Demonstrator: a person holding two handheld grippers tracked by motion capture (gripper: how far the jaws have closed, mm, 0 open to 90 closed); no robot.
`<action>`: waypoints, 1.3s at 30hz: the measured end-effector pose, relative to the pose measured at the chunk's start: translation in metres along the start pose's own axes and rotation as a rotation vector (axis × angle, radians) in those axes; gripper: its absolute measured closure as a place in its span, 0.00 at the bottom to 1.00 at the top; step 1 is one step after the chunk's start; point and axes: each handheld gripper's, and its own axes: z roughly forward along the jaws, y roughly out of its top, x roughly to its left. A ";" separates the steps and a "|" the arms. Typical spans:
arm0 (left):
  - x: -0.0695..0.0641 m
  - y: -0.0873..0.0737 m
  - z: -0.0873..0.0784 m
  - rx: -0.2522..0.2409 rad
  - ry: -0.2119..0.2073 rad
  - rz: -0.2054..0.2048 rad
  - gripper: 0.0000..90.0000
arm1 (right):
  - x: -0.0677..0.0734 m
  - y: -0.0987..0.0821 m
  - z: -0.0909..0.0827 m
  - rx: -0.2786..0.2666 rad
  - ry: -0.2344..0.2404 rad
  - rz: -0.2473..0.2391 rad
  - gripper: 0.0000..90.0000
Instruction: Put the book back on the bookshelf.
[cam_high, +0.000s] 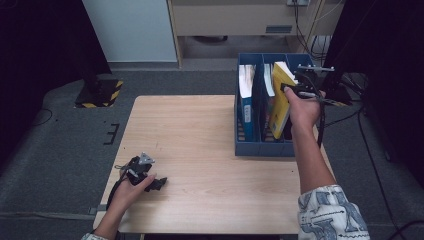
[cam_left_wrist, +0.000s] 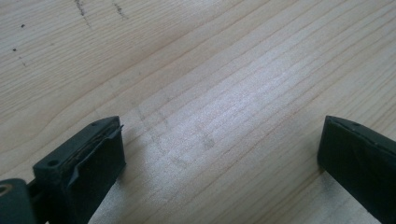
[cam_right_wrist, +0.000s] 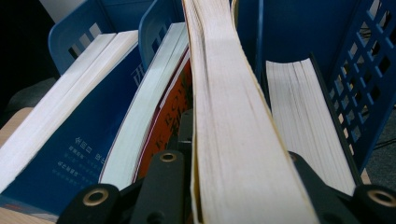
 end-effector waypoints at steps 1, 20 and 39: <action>0.000 0.000 0.000 0.000 0.001 0.001 0.00 | 0.000 -0.001 0.001 -0.002 -0.002 0.000 0.83; 0.000 0.000 0.000 0.000 0.000 0.002 0.00 | 0.002 -0.019 0.010 -0.007 -0.013 -0.005 0.83; 0.000 0.000 0.000 0.000 -0.002 0.005 0.00 | -0.001 -0.037 0.023 0.020 -0.015 -0.002 0.83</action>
